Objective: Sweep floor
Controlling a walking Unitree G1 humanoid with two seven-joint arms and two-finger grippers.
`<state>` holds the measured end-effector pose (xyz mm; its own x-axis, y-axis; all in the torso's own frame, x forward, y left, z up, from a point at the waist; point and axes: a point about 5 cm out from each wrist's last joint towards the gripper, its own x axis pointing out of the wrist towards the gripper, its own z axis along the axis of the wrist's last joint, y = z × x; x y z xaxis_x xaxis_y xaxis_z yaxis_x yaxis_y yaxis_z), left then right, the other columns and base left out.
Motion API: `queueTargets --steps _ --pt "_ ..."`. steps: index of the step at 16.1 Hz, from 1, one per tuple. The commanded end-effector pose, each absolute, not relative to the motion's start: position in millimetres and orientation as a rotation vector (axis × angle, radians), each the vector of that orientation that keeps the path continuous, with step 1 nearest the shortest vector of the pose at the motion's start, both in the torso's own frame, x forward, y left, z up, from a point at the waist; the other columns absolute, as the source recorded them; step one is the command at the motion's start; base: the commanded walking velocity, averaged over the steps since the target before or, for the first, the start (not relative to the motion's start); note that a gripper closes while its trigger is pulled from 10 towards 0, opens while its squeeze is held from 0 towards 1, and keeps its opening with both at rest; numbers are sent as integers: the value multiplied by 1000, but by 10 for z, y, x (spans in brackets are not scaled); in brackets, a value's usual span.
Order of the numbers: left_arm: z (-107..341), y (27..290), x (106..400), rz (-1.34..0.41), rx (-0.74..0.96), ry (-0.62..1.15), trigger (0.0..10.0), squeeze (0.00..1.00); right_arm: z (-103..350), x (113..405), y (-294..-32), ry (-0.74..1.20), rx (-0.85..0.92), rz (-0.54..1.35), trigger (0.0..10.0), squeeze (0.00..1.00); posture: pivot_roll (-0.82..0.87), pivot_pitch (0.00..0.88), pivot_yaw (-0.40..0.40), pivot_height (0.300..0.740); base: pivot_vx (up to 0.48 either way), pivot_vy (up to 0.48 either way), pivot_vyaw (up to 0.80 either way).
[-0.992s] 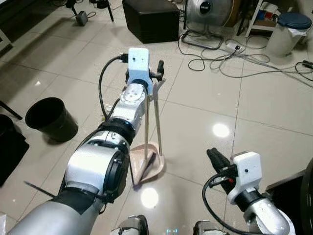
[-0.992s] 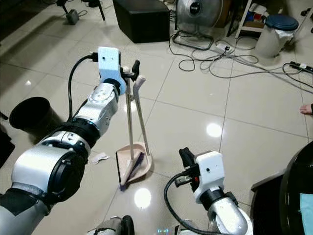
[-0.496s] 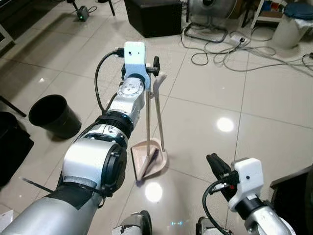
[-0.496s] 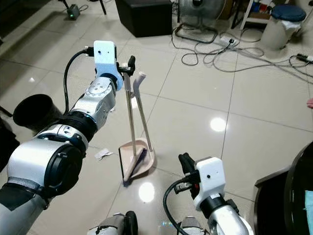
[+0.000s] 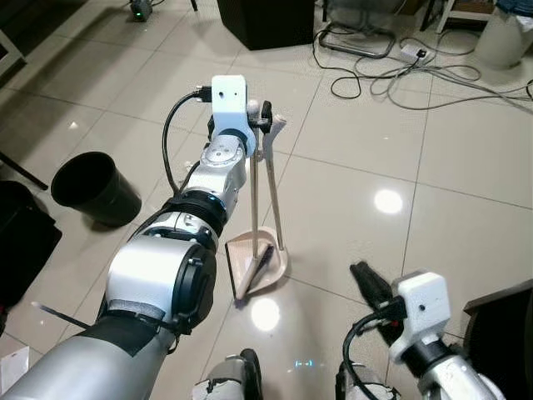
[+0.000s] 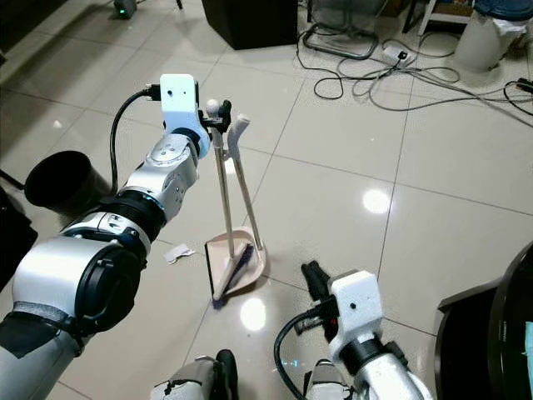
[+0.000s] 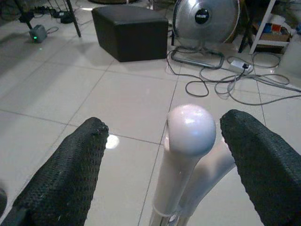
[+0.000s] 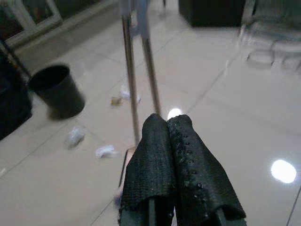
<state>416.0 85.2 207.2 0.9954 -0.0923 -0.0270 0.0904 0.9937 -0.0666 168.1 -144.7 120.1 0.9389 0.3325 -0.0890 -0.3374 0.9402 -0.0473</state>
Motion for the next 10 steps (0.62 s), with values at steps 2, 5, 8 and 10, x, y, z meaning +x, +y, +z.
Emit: queueTargets --steps 2,5,8,10 --pt "2073 840 4163 -103 -64 44 10000 0 1357 1687 -1454 -17 -79 341 10000 0 -216 250 147 740 0 0 0" --pt "2055 812 4156 -120 -82 52 10000 0 1343 1696 -1454 -8 -76 348 10000 0 -217 250 150 740 0 0 0" --pt "2043 792 4151 -126 -79 57 10000 0 1337 1691 -1449 -14 -77 350 10000 0 -224 250 151 740 0 0 0" --pt "2042 796 4151 -124 -78 59 314 0 1330 1686 -1449 -9 -76 350 10000 0 -224 251 152 740 0 0 0"
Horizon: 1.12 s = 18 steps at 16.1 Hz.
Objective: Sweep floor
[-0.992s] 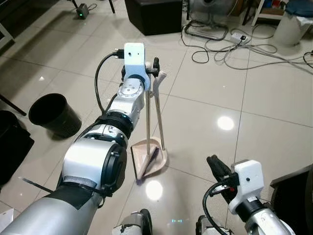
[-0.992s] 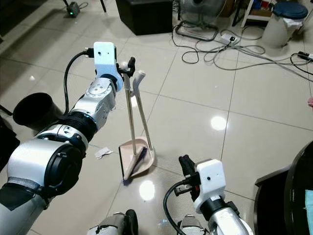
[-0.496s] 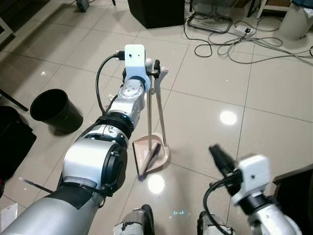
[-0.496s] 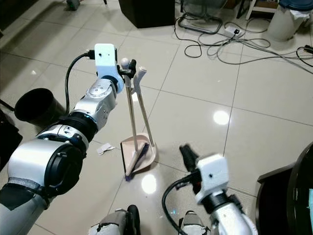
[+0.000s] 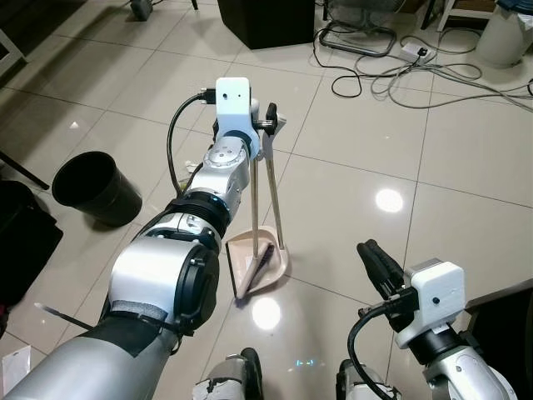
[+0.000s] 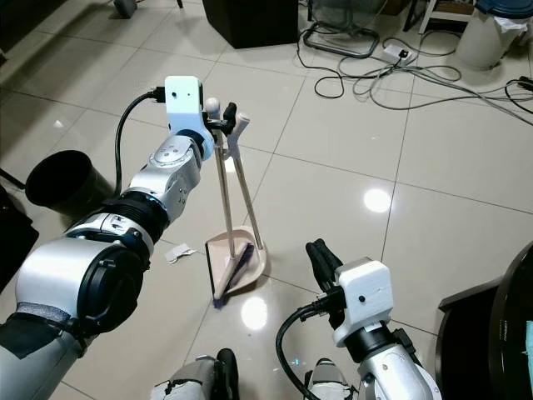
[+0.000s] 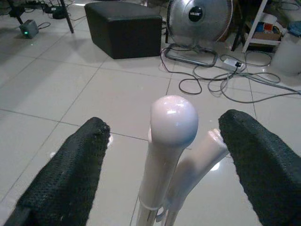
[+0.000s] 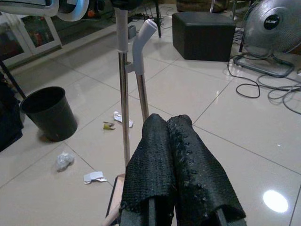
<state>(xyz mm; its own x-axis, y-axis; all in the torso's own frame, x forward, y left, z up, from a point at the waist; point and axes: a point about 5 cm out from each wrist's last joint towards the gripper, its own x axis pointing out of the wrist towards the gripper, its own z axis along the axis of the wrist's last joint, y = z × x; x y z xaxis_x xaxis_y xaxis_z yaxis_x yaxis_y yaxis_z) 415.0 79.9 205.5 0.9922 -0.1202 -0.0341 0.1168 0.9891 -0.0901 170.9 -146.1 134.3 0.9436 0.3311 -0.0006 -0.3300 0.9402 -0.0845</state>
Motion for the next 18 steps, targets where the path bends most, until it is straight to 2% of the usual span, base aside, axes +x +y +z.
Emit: queueTargets --steps 1,18 --pt "2044 800 4152 -123 -79 58 0 0 1328 1685 -1451 -7 -77 350 10000 0 -224 251 152 740 0 0 0" --pt "1964 860 4141 -116 -94 79 0 0 1316 1720 -1468 -2 -76 344 10000 0 -222 245 149 740 0 0 0"
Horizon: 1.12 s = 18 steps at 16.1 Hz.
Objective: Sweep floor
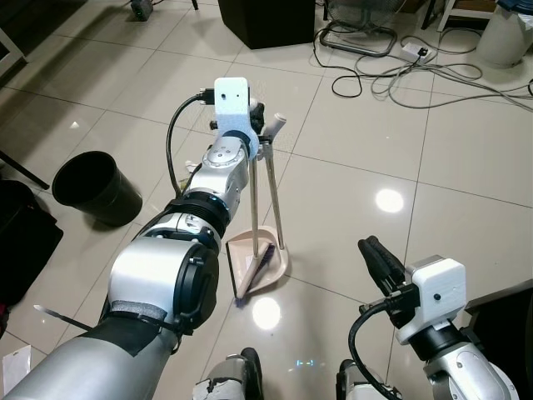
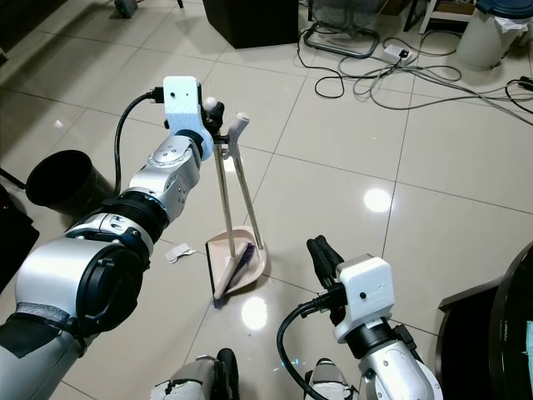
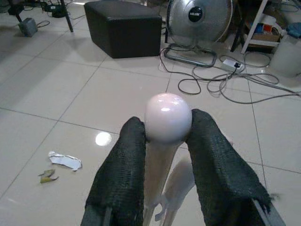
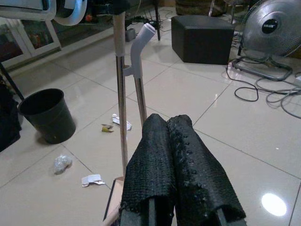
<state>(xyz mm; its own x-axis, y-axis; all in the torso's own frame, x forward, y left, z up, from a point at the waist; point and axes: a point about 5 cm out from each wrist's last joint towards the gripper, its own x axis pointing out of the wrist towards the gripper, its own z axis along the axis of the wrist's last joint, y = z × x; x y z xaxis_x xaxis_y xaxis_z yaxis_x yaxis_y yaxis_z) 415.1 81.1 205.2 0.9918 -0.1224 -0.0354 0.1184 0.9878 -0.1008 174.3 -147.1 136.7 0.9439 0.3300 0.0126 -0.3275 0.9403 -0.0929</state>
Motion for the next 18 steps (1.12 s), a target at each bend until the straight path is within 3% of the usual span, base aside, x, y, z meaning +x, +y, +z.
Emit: queueTargets --steps 1,11,14,18 --pt "1960 874 4142 -114 -91 79 0 0 1316 1723 -1469 -2 -76 343 10000 0 -222 245 149 740 0 0 0" --pt "1976 976 4154 -105 -58 59 0 0 1317 1768 -1469 -9 -79 353 10000 0 -215 228 137 740 0 0 0" --pt "2078 1117 4185 -119 2 19 0 0 1345 1813 -1450 -26 -74 359 10000 0 -209 210 141 740 0 0 0" --pt "2529 1412 4241 -272 31 -84 0 0 1362 1937 -1376 -51 -36 396 10000 0 -164 159 113 740 0 0 0"
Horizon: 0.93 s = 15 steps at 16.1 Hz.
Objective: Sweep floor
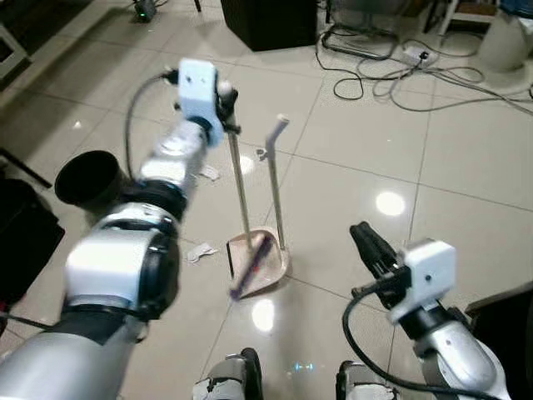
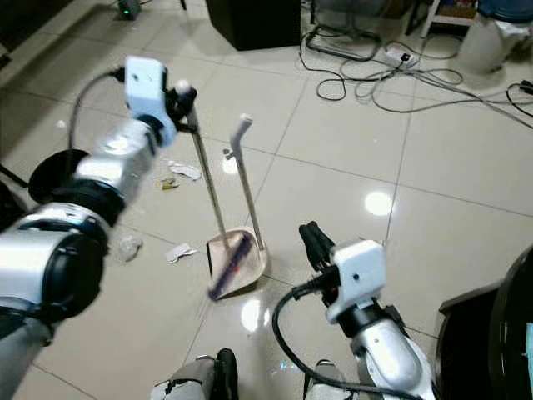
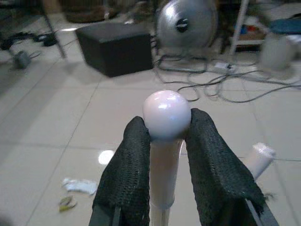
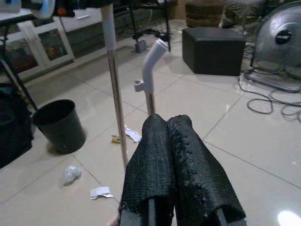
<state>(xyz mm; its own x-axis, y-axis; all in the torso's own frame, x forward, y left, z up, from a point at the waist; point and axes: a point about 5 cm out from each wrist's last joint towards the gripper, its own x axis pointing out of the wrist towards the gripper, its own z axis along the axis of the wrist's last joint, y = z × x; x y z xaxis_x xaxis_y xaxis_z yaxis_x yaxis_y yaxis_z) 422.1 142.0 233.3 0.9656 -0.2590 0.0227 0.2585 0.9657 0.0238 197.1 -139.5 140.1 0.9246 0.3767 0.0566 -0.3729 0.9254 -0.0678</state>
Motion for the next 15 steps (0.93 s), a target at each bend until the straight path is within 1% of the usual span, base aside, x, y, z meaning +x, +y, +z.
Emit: queueTargets --steps 1,2,4,5,6,7,8,9,10,12,15 --pt "2608 1444 4240 -302 22 -99 0 0 1376 1968 -1360 -55 -33 409 10000 0 -152 140 104 740 0 0 0" --pt "2791 1521 4224 -359 -8 -140 0 0 1425 2017 -1311 -67 -27 448 10000 0 -138 126 95 740 0 0 0" --pt "2900 1569 4210 -387 -11 -160 0 0 1470 2053 -1277 -79 -35 484 10000 0 -128 106 84 740 0 0 0" --pt "3019 1677 4178 -411 -2 -171 0 0 1511 2115 -1235 -89 -48 532 10000 0 -106 91 81 740 0 0 0" --pt "3106 1765 4144 -433 -11 -177 0 0 1540 2167 -1219 -94 -54 554 10000 0 -107 95 85 740 0 0 0" --pt "3147 1800 4129 -438 -16 -179 0 0 1555 2209 -1230 -98 -51 555 10000 0 -108 102 83 740 0 0 0" --pt "3197 1861 4095 -446 -20 -187 0 0 1565 2243 -1244 -102 -40 551 10000 0 -108 90 87 740 0 0 0" --pt "3271 1945 4043 -452 -1 -202 0 0 1608 2244 -1235 -112 -29 561 10000 0 -102 85 84 740 0 0 0" --pt "3288 1968 4026 -455 1 -204 0 0 1620 2246 -1231 -115 -23 564 10000 0 -100 80 83 740 0 0 0" --pt "3351 2106 3954 -416 26 -244 0 0 1631 2273 -1202 -124 -5 585 10000 0 -79 57 62 740 0 0 0" --pt "3386 2176 3862 -398 6 -305 0 0 1610 2297 -1193 -125 19 585 10000 0 -61 40 38 740 0 0 0"
